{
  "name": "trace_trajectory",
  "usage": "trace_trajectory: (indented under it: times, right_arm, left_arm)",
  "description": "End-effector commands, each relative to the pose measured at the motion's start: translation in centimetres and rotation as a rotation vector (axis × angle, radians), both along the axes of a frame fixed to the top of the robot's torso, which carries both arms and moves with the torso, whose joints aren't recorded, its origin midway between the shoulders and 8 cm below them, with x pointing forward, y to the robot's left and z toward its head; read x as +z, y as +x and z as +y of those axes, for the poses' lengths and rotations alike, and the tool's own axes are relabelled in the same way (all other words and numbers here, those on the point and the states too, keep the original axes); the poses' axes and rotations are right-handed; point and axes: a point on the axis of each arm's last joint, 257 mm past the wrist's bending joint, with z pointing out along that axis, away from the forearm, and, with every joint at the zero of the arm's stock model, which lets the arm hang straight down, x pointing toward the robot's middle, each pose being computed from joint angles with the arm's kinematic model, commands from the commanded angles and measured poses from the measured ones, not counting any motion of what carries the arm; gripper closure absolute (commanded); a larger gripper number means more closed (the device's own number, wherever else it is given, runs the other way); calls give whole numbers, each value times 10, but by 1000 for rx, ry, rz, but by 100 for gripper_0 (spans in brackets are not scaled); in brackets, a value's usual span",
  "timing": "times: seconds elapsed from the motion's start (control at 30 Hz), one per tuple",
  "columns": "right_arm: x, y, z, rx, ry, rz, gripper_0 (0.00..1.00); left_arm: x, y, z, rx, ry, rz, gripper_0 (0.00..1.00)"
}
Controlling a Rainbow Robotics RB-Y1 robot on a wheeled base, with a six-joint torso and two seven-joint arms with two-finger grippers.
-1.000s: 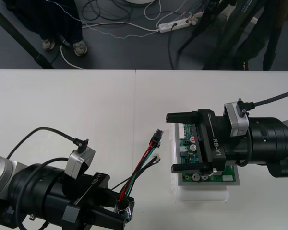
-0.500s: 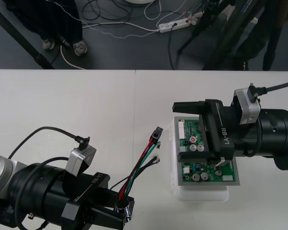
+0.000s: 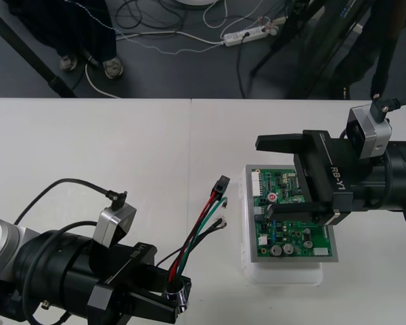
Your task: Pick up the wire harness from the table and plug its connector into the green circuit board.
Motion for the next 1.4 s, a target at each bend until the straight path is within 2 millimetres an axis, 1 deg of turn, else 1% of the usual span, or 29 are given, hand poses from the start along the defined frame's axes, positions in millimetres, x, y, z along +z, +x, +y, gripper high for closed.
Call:
trace_trajectory:
  times: [0.03,0.23,0.47,0.67,0.8,1.0,1.07,1.27,1.4]
  right_arm:
    - [18,-7,-2,24,-2,-26,0]
    - [20,-11,-3,38,7,-26,0]
    - [22,-8,-3,32,11,-18,0]
    - [25,5,-6,38,21,2,0]
    - [21,10,-9,98,16,17,0]
    - [33,36,-10,102,53,39,0]
    - [37,40,-9,106,63,38,0]
    - [44,29,1,172,91,63,0]
    - [48,18,9,235,118,88,0]
  left_arm:
    - [22,-7,0,-50,-25,-13,100]
    - [22,-7,0,-51,-25,-7,100]
    - [21,-10,-3,-66,-24,-1,100]
    - [23,-13,-7,-90,-23,3,100]
    - [24,-16,-10,-110,-20,3,100]
    - [26,-18,-16,-146,-8,4,100]
    - [27,-19,-18,-159,-5,6,100]
    - [32,-23,-24,-188,-9,17,100]
    - [37,-26,-31,-213,-14,30,100]
